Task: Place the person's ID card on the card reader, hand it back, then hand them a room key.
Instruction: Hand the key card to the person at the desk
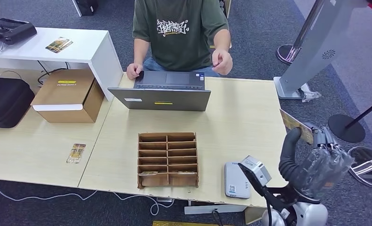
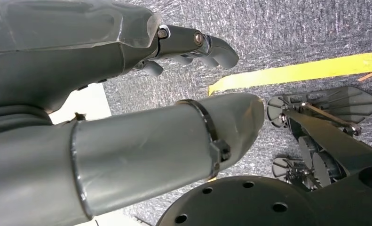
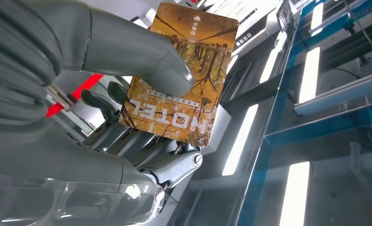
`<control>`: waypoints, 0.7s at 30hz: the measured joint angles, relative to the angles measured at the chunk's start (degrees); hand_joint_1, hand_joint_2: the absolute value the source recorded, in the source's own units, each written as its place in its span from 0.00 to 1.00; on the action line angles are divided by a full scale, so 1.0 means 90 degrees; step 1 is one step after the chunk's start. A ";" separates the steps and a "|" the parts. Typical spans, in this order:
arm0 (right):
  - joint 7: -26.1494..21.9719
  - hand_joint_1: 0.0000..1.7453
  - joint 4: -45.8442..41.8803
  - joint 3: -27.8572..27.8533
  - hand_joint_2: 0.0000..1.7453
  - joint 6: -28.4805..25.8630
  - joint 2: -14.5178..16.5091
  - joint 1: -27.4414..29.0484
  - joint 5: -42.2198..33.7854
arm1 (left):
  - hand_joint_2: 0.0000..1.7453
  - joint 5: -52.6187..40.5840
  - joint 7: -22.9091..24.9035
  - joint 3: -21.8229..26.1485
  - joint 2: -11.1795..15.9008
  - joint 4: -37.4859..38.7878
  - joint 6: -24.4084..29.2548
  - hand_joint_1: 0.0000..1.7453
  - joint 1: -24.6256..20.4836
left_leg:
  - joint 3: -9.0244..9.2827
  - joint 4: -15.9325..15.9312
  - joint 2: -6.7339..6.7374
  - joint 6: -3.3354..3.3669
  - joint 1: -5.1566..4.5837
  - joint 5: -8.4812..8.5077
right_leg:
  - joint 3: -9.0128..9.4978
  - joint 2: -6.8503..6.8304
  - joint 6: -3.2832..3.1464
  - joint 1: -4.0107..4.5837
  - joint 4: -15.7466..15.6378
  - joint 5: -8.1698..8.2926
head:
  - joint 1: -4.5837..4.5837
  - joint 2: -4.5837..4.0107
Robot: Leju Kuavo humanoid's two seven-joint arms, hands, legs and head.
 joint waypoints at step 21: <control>0.0727 1.00 0.1333 0.0089 1.00 0.0001 -0.0694 -0.1335 0.0939 | 0.00 0.0000 -0.0013 -0.0010 0.0087 0.0056 -0.0064 0.00 0.0010 | -0.0002 0.0000 0.0001 0.0000 -0.0001 0.0003 | 0.0004 0.0003 0.0002 0.0000 0.0001 0.0007 | 0.0000 0.0000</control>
